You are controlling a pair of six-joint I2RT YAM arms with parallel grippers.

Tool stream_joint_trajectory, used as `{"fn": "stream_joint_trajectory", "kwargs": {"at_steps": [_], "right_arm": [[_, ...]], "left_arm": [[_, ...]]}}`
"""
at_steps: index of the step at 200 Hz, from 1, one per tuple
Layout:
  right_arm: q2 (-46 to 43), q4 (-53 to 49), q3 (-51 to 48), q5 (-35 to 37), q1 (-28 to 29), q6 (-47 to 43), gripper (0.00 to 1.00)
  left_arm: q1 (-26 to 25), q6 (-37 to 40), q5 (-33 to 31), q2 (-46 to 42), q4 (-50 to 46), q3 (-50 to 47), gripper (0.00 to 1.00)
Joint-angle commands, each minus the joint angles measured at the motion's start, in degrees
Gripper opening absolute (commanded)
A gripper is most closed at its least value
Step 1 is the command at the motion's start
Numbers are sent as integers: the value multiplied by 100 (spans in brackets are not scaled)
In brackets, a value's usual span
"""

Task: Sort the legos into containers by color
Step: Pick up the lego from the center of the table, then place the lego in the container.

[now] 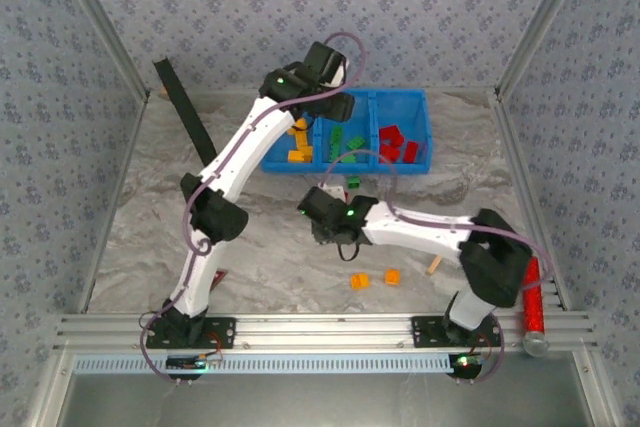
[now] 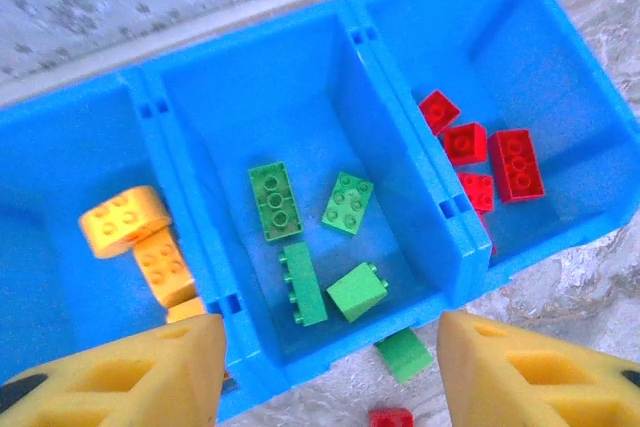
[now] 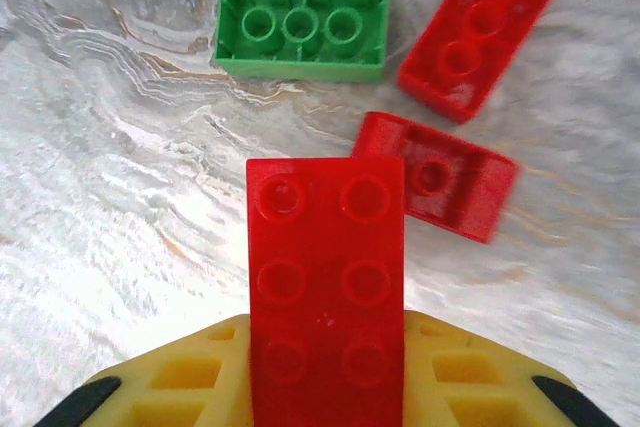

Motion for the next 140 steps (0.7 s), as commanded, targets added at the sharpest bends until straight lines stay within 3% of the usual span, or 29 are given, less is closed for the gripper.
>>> {"fn": "stream_joint_trajectory", "kwargs": {"at_steps": [1, 37, 63, 93, 140], "right_arm": [[-802, -832, 11, 113, -426, -617, 28], [-1691, -1271, 270, -25, -1892, -1701, 28], [-1807, -972, 441, -575, -3004, -2322, 28], [-1209, -633, 1104, -1146, -3919, -2842, 28], [-76, -386, 1985, -1448, -4489, -3389, 30]], "left_arm": [[131, 451, -351, -376, -371, -373, 58], [204, 639, -670, -1379, 180, -2200, 61], [196, 557, -377, -2033, 608, -3474, 62], [85, 351, -83, -2583, 921, -4713, 63], [-376, -351, 288, -3013, 1541, -6333, 63]]}}
